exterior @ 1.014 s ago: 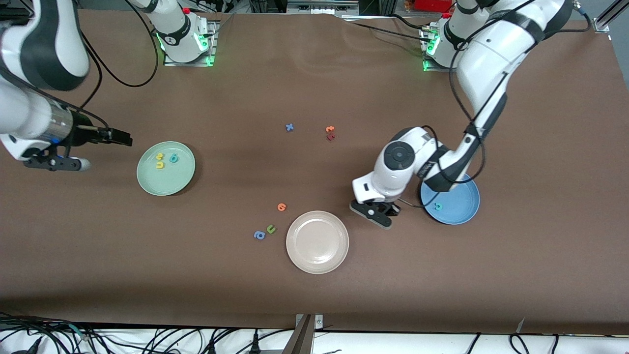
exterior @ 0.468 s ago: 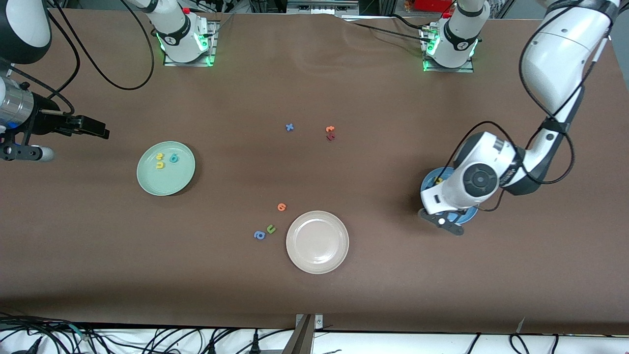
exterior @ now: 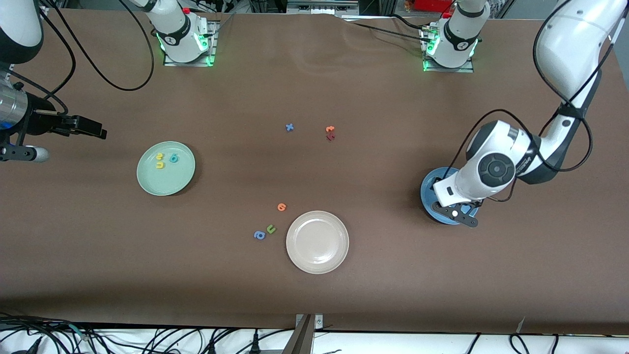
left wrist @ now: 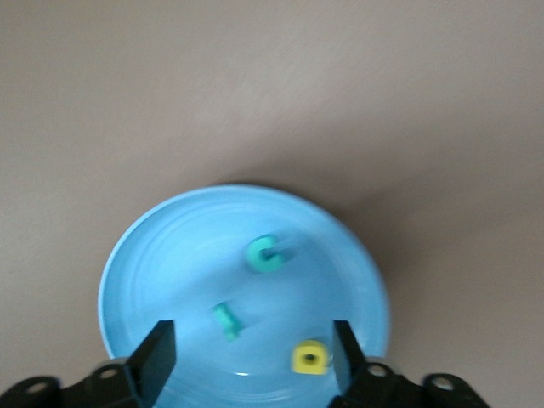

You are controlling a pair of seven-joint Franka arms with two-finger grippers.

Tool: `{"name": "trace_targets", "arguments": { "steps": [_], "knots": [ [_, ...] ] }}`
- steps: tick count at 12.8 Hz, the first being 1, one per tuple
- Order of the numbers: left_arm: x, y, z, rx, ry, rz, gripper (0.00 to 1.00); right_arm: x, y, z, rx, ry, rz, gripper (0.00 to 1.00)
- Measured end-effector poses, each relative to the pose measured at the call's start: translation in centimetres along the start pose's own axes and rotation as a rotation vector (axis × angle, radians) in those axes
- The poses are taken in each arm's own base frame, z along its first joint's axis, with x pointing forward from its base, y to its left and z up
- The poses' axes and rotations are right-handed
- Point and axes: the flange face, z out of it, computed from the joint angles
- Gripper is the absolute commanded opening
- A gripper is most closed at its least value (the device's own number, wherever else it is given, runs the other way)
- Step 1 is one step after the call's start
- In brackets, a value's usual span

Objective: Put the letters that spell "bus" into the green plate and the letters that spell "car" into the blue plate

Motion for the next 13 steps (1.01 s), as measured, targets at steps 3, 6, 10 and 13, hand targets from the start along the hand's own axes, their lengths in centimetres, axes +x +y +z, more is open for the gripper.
{"name": "trace_targets", "arguments": {
  "steps": [3,6,10,13],
  "knots": [
    [-0.5,0.2,-9.2,-0.045,0.003,-0.085,1.00,-0.3,0.4,-0.8,0.008,0.014,0.003,0.99],
    [-3.2,-1.4,-18.9,0.015,0.018,-0.149,1.00,-0.5,0.6,-1.2,0.010,0.019,0.006,0.99],
    [-9.5,-5.8,-28.5,-0.058,0.124,-0.330,1.00,-0.6,0.3,-1.3,0.010,0.020,0.000,0.99],
    [-13.4,-5.6,-33.0,-0.061,0.165,-0.363,1.00,-0.6,0.4,-1.3,0.010,0.019,0.001,0.99]
  ]
}}
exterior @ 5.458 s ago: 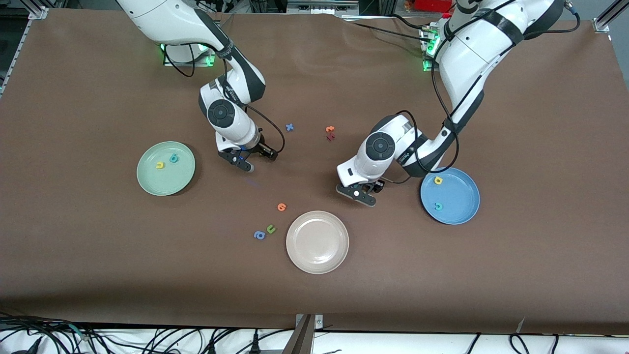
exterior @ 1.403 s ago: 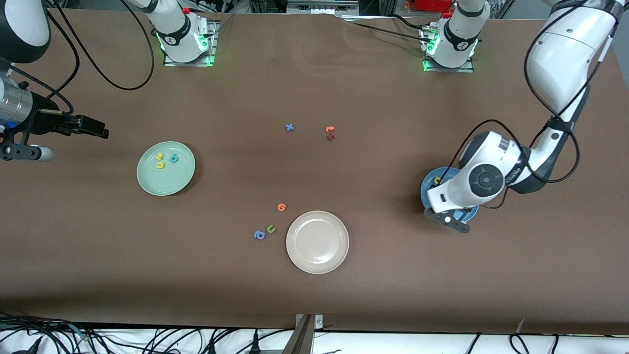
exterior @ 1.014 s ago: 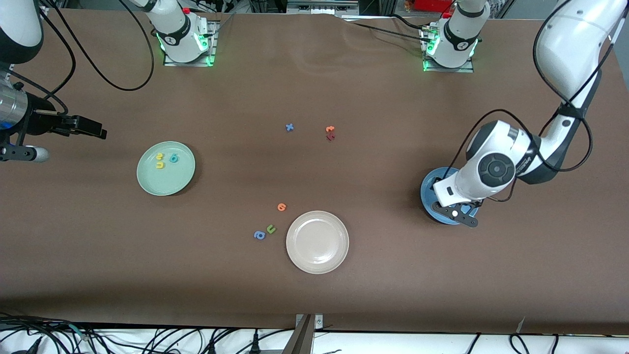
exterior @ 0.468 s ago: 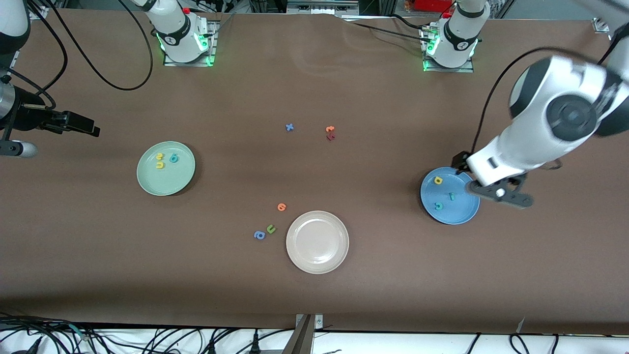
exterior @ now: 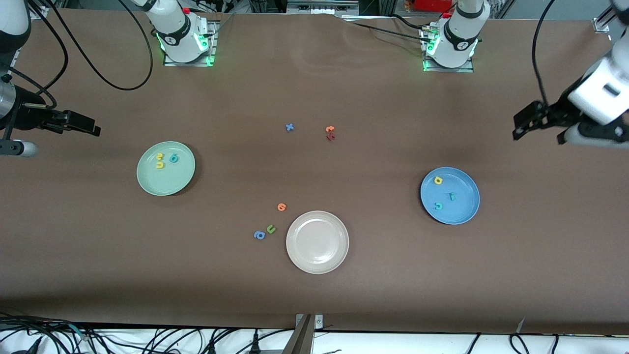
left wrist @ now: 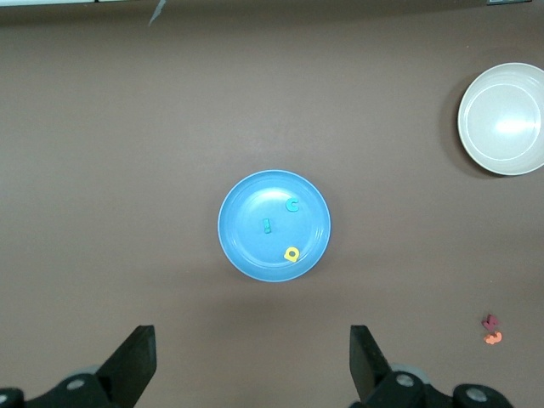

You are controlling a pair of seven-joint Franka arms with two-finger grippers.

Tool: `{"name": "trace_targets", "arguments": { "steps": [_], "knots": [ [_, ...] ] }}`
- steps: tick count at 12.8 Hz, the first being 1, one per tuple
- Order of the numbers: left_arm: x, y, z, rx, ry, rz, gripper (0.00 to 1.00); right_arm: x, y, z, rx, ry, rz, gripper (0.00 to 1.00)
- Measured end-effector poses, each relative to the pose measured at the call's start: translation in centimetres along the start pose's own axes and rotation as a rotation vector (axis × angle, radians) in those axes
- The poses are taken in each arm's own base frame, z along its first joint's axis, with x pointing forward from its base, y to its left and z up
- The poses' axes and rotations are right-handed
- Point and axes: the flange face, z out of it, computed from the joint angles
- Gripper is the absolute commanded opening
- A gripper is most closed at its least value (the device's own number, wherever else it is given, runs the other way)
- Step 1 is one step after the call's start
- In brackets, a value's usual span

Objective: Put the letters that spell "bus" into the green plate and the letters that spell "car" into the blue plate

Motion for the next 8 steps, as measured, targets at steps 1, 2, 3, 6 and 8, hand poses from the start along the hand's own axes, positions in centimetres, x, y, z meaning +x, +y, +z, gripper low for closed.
{"name": "trace_targets", "arguments": {
  "steps": [1,2,3,6,8],
  "knots": [
    [-0.5,0.8,0.1,0.004,-0.008,0.013,1.00,0.0,-0.1,0.0,0.000,0.000,-0.001,0.99],
    [-0.7,1.8,0.9,0.006,-0.023,0.030,1.00,0.0,-0.1,0.0,0.000,0.000,-0.001,0.99],
    [-0.7,2.5,1.9,0.009,-0.029,0.042,1.00,0.0,-0.2,0.0,0.000,0.000,-0.002,0.99],
    [0.1,1.6,4.5,0.006,-0.010,0.027,1.00,-0.1,-0.5,0.1,-0.001,-0.009,-0.004,0.99],
    [0.2,1.0,4.8,0.007,-0.012,0.017,1.00,-0.2,-0.7,0.1,-0.001,-0.011,-0.003,0.99]
  ]
}}
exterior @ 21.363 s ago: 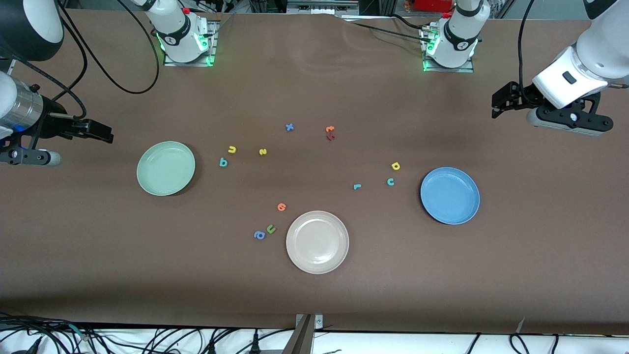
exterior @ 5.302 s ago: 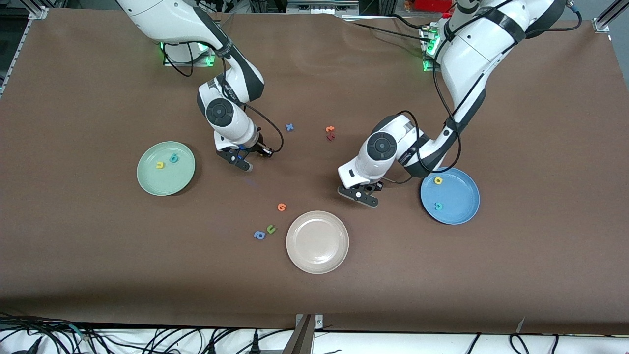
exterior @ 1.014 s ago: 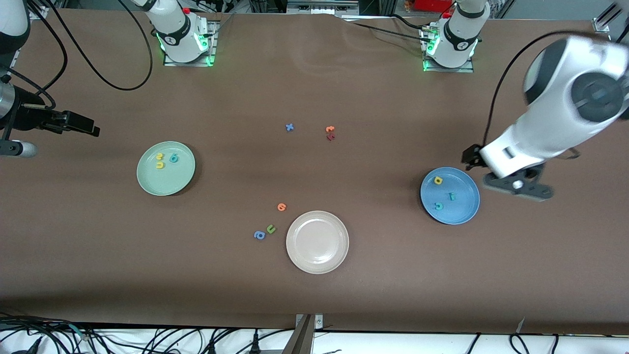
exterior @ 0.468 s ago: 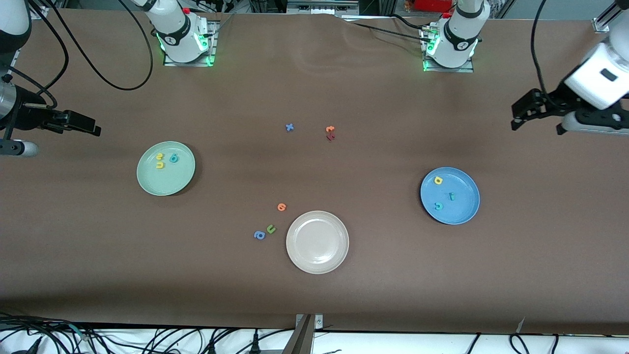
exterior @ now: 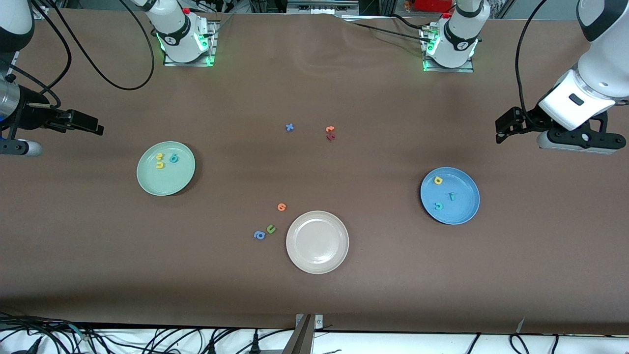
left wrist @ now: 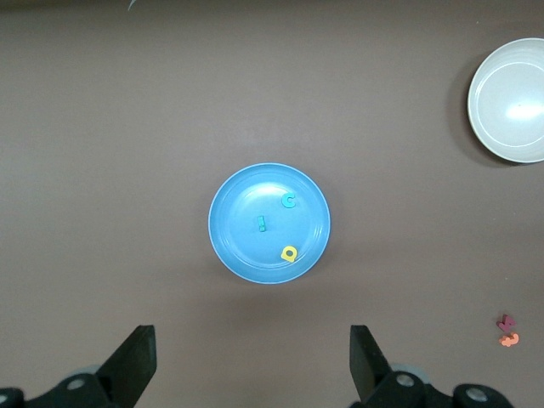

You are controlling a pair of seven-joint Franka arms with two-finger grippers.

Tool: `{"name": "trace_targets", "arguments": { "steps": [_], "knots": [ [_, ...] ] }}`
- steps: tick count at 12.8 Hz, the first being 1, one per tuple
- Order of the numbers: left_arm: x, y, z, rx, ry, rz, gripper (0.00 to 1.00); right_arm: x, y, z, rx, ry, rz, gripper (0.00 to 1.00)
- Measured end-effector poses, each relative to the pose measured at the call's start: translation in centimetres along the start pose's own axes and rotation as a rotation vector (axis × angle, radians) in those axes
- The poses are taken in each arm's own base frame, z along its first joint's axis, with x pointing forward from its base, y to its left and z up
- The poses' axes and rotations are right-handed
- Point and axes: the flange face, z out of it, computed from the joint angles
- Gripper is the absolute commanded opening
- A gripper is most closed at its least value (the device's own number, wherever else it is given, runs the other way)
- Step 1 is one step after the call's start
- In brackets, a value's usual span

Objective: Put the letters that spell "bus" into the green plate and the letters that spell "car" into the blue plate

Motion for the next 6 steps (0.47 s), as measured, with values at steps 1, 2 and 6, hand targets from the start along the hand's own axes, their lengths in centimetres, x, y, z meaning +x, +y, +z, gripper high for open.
{"name": "trace_targets", "arguments": {
  "steps": [1,2,6],
  "knots": [
    [0.0,-0.1,-0.2,0.000,0.002,-0.002,1.00,0.0,0.0,0.0,0.000,0.000,0.000,0.99],
    [0.2,-0.2,-0.3,0.000,0.001,-0.004,1.00,0.0,0.0,0.0,0.000,-0.001,0.001,0.99],
    [0.9,-1.1,0.2,-0.002,-0.024,-0.018,1.00,0.0,-0.1,-0.2,0.000,0.002,0.002,0.99]
  ]
}}
